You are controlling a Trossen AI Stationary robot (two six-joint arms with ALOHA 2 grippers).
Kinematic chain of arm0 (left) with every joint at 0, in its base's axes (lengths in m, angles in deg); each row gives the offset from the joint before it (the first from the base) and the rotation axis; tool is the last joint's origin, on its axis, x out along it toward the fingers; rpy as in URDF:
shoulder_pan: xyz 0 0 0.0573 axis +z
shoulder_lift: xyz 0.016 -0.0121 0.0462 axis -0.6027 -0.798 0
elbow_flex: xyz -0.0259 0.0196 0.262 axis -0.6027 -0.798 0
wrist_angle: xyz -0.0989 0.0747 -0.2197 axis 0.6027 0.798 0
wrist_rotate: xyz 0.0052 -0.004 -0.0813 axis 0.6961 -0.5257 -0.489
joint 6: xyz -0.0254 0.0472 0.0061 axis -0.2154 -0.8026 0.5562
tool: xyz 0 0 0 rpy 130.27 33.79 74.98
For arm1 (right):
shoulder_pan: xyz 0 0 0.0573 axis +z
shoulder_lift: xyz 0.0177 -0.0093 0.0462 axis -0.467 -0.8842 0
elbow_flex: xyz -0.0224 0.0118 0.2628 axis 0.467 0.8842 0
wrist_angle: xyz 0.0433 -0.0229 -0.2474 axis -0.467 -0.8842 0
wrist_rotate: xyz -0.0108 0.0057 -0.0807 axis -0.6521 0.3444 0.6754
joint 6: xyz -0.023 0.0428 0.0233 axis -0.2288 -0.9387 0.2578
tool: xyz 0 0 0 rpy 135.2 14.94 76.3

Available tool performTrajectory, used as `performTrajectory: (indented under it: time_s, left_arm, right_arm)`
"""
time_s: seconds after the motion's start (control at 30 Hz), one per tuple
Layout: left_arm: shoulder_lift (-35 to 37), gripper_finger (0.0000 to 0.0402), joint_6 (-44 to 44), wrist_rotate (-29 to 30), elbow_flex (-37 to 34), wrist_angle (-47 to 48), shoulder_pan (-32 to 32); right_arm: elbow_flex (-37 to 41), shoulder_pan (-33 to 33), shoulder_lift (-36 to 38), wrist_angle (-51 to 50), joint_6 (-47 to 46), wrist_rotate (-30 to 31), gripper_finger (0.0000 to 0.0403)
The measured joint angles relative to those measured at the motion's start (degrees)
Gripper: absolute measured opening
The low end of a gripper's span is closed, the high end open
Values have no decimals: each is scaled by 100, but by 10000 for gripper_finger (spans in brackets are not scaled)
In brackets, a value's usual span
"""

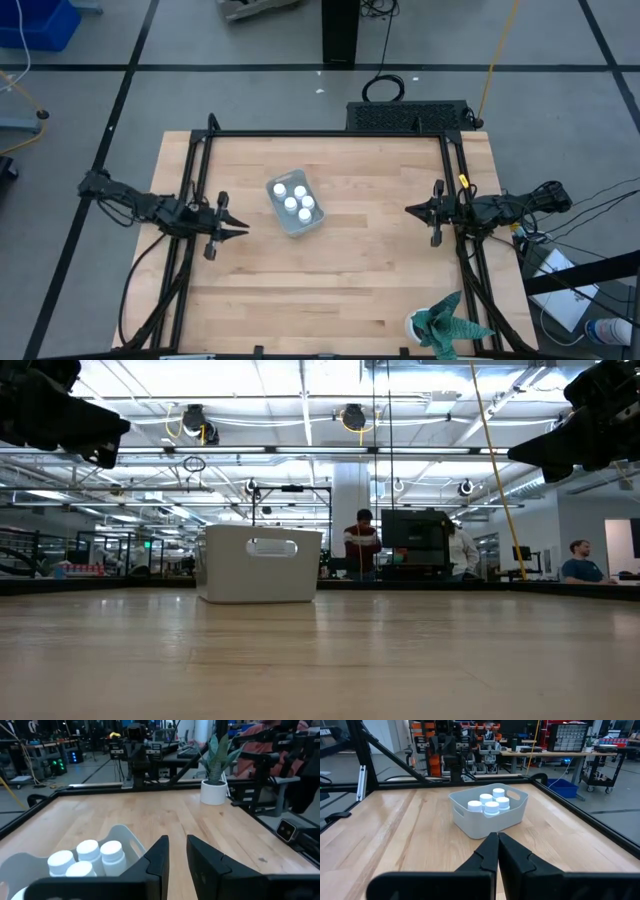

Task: Pick and place pill bottles into a basket
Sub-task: Return to Home Position

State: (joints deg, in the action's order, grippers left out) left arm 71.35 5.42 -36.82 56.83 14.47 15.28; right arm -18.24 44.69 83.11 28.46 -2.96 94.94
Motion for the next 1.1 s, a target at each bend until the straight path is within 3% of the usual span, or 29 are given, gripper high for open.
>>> performTrajectory:
  time_s: [0.4,0.6,1.1]
  left_arm:
    - [1155,74,-84,11,0,1305,0]
    - [1141,74,-88,638,2,1392,8]
    - [889,74,-92,952,-133,1266,7]
  right_arm:
    - [0,-1,0,0,0,0,4]
    - [0,1,-2,-5,0,0,4]
    - [0,1,-3,-2,0,2,4]
